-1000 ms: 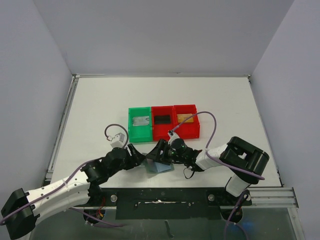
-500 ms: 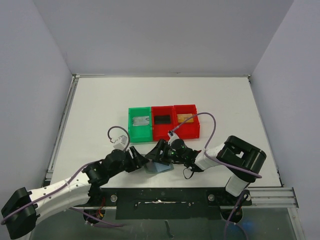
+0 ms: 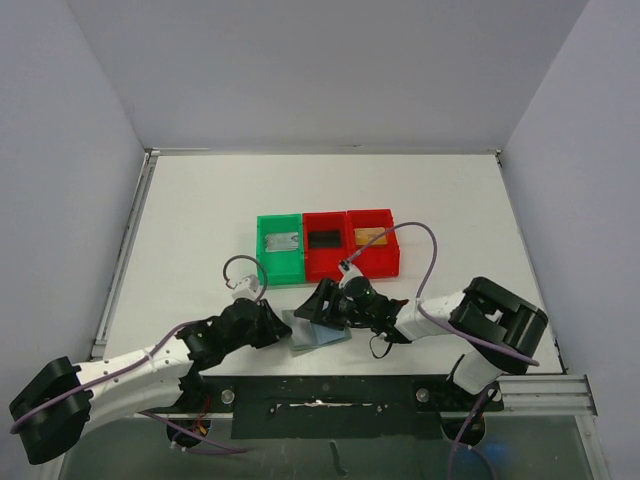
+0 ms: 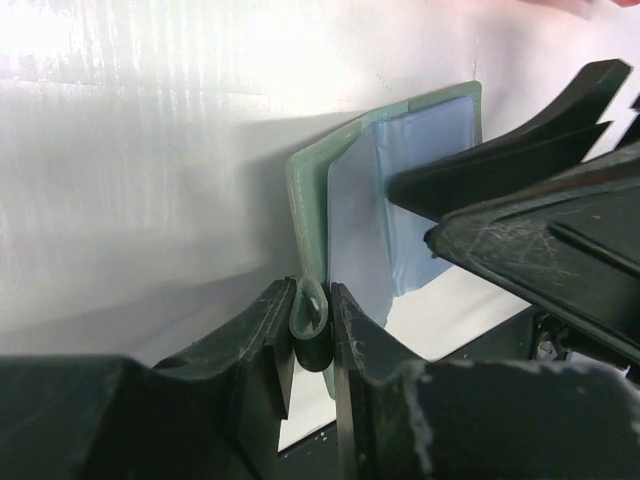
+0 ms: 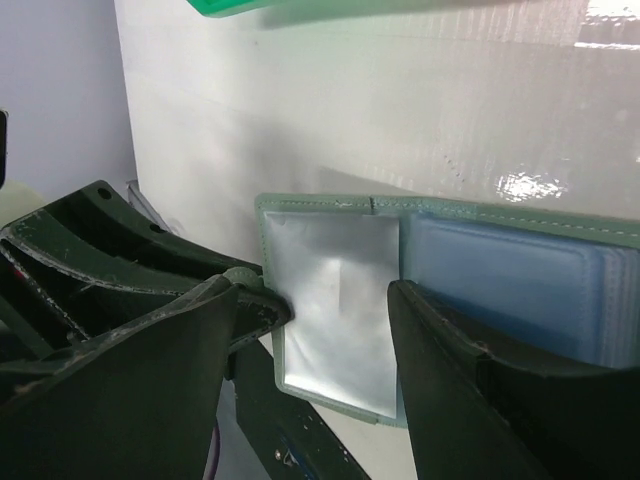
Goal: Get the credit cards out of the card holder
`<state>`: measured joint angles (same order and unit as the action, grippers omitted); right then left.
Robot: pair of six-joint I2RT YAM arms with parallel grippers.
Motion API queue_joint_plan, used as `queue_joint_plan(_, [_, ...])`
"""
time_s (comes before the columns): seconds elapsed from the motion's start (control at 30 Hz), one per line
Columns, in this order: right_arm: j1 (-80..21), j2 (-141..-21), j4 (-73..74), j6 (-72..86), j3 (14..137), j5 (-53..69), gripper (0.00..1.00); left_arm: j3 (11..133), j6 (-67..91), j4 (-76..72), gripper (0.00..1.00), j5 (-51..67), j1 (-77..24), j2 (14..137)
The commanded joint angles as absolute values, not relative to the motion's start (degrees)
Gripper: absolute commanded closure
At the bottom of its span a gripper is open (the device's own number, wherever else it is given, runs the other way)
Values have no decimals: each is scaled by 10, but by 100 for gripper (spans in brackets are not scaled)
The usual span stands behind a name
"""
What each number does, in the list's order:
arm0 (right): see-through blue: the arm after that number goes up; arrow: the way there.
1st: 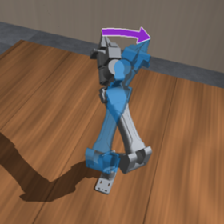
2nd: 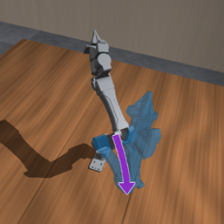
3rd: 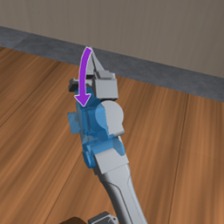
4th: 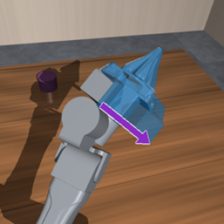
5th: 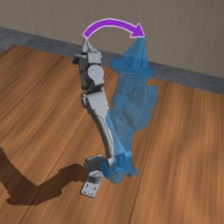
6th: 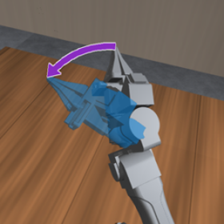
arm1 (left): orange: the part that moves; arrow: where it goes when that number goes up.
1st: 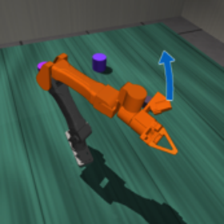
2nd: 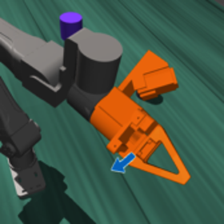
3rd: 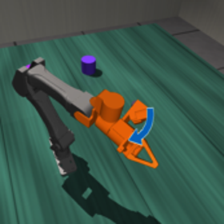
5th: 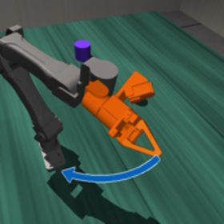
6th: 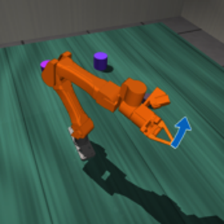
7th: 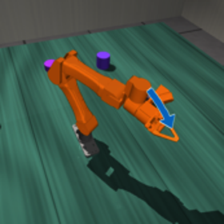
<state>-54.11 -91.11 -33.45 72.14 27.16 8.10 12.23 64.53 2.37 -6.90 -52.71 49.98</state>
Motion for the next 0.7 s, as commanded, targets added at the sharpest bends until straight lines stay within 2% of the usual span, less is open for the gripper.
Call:
queue_joint_plan(0.0, [-544, -841, -236, 679, 306, 30, 37, 164, 613, 0, 84, -82, -522, 517])
queue_joint_plan(0.3, [-536, -724, 29, 642, 331, -92, 36, 188, 557, -32, 91, -54, -520, 562])
queue_joint_plan(0.47, [-532, -699, 60, 645, 322, -102, 36, 184, 552, -42, 92, -53, -519, 560])
queue_joint_plan(0.67, [-532, -719, 29, 641, 315, -73, 41, 185, 540, -40, 93, -50, -519, 562])
